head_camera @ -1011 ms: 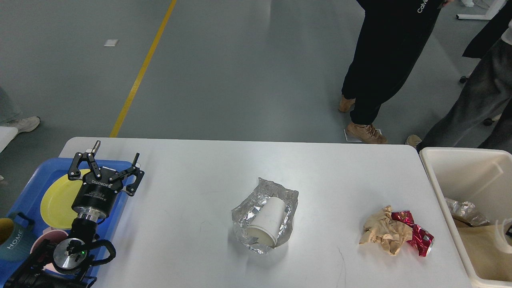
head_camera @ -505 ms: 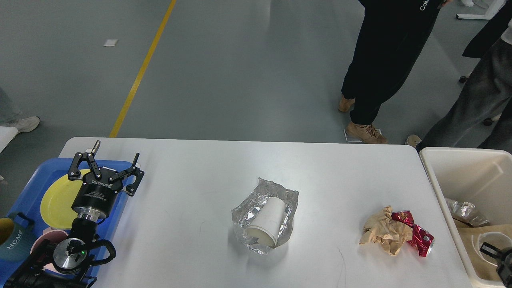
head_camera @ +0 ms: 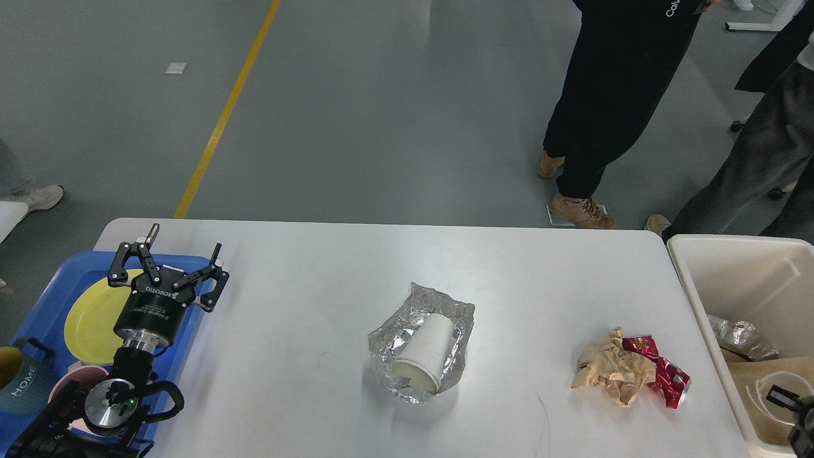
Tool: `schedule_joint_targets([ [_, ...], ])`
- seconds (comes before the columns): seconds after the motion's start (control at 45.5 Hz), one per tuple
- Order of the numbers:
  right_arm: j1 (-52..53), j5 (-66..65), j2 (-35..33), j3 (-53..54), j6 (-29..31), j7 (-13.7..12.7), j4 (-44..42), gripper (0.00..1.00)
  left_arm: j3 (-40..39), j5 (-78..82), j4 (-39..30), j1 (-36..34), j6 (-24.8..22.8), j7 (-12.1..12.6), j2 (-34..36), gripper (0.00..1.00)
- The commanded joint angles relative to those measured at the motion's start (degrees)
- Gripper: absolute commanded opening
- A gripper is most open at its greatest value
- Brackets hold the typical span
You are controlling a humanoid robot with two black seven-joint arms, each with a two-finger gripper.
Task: Tidy desktop
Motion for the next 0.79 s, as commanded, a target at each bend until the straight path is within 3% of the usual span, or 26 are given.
schedule_joint_targets([
  [0.0, -0.3, 0.0, 0.2, 0.0, -1.4, 0.1, 0.2, 1.0, 0.0, 0.0, 0.0, 0.0, 0.0, 0.0, 0.0, 0.97],
  [0.505, 3.7, -0.2, -2.5, -0.3, 0.4, 0.0, 2.6, 1.0, 0.0, 0.0, 0.0, 0.0, 0.0, 0.0, 0.0, 0.97],
  [0.593, 9.5, -1.0, -8.1, -0.4, 4.0, -0.3, 8.4, 1.0, 0.0, 0.0, 0.0, 0.1, 0.0, 0.0, 0.0, 0.97],
  [0.769, 30.5, -9.0, -16.8, -6.7, 7.3, -1.7, 29.4, 1.0, 0.0, 0.0, 0.0, 0.0, 0.0, 0.0, 0.0, 0.97],
])
